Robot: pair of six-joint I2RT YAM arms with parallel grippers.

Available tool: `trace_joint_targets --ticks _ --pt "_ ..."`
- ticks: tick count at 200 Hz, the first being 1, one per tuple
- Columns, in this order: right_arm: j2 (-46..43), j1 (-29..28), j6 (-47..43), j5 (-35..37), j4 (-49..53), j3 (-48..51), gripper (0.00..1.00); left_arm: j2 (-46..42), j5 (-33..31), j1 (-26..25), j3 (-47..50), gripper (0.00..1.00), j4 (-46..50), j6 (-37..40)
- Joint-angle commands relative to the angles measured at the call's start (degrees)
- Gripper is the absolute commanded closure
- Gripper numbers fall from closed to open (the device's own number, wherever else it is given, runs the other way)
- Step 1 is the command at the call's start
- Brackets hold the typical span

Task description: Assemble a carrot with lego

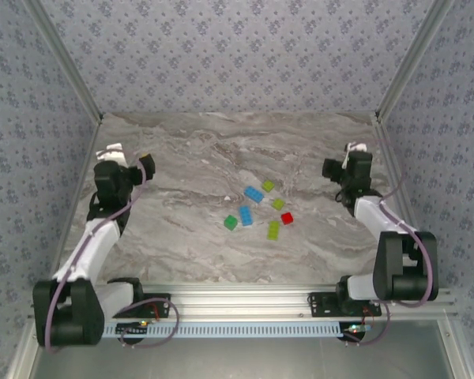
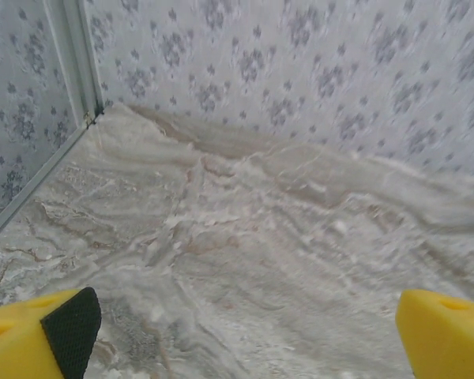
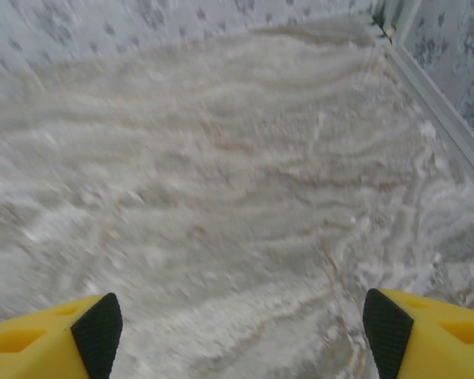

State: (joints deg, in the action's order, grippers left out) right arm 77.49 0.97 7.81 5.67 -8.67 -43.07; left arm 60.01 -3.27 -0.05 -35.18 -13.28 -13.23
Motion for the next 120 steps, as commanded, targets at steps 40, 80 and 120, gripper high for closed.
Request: trace_joint_targets --ticks 40,80,120 --pt "-6.98 -15.72 1.35 -6.84 32.76 -6.62 0.15 -6.06 1.15 2.12 5.72 0.02 11.09 -15.67" --pt "1.69 -30.62 6.76 -4.27 40.6 -15.43 0.15 1.99 -4.91 2.25 4.67 0.02 14.17 -19.32" --pt "14.17 -41.98 13.82 0.51 44.53 -23.7 0.17 5.83 -4.65 2.34 8.95 0.03 8.05 -22.57"
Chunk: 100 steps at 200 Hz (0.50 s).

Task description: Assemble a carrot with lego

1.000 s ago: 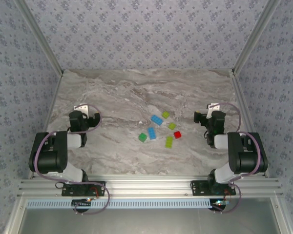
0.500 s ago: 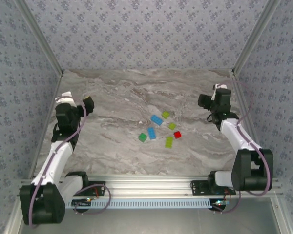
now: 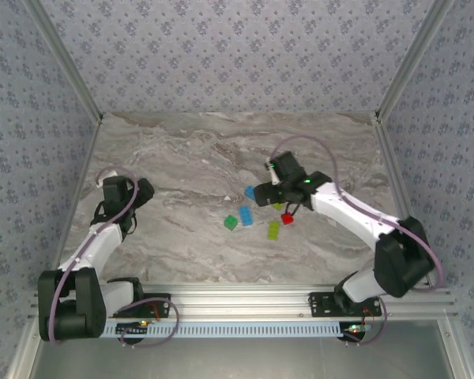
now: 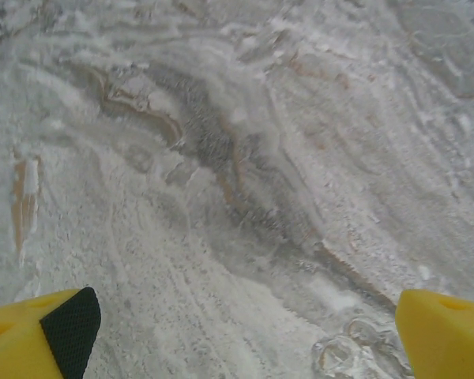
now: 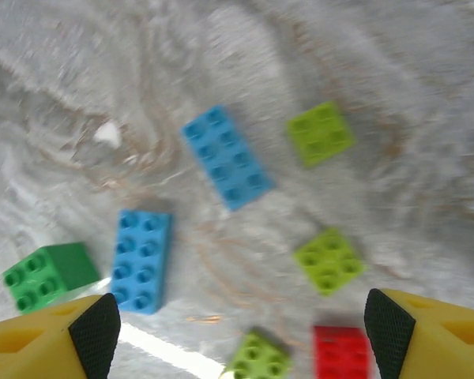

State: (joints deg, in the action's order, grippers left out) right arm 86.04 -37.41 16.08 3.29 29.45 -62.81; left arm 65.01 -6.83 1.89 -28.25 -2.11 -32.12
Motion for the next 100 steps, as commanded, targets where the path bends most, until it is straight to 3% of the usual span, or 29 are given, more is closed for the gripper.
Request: trace_joint_targets --ticks 1,100 --pt "5.98 -3.75 5.68 2.83 6.41 -4.06 0.17 0.86 -0.91 0.35 2.08 0.03 -3.23 -3.67" --pt "22.4 -6.27 7.14 -1.5 5.26 -13.62 0.23 2.63 -2.75 -0.51 2.41 0.03 -4.73 -4.36"
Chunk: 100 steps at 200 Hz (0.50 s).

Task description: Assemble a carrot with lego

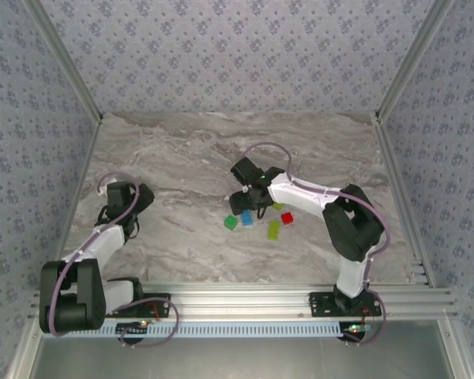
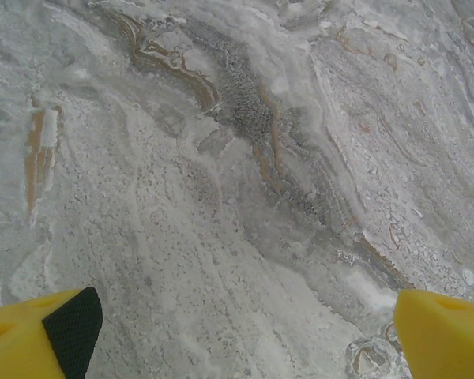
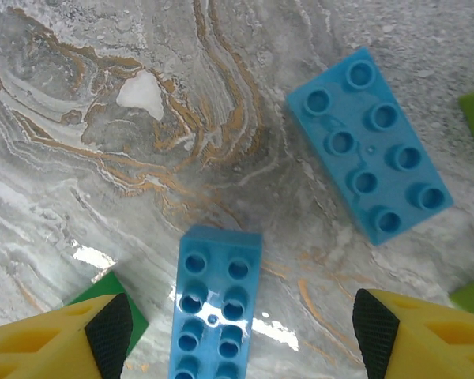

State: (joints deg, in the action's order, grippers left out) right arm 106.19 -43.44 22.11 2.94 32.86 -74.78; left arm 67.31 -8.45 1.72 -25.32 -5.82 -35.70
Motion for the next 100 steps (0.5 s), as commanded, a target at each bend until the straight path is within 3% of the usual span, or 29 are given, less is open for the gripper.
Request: trace_joint_targets --ticks 1,100 --pt "2.3 -0.24 1.1 -1.17 1.85 -1.62 0.23 0.31 -1.13 -0.32 -0.52 0.04 -1.02 -0.82" --pt "4.0 -0.25 1.15 -1.44 0.01 0.86 0.28 0.55 -1.11 -0.41 -0.61 0.04 -1.12 -0.79"
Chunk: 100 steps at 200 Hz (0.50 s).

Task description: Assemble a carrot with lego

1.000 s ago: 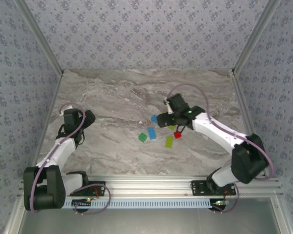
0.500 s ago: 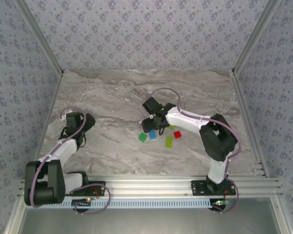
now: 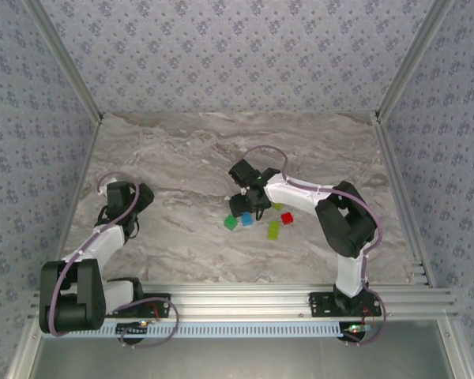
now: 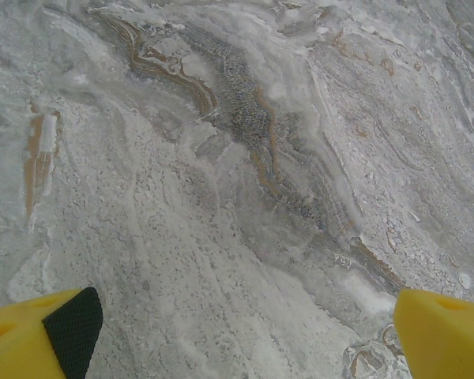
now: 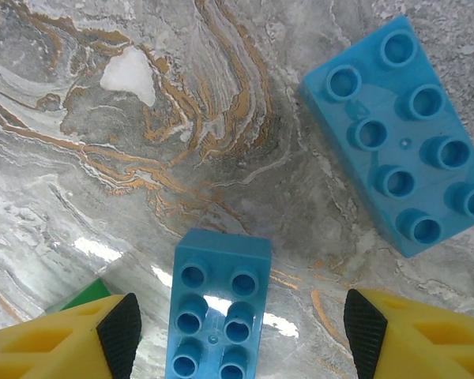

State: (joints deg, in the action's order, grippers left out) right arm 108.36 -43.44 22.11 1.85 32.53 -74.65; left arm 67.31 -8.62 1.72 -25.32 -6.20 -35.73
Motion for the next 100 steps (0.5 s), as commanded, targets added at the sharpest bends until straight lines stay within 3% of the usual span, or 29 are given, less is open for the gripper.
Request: trace_joint_targets --ticks 1,100 --pt "1.85 -0.24 1.17 -0.35 0.34 0.73 0.28 0.55 -0.9 -0.41 -0.61 0.04 -0.75 -0.76" --pt "5.51 -1.21 1.07 2.19 1.65 -0.4 0.32 0.88 -0.95 -0.51 -0.77 0.04 -0.66 -0.72"
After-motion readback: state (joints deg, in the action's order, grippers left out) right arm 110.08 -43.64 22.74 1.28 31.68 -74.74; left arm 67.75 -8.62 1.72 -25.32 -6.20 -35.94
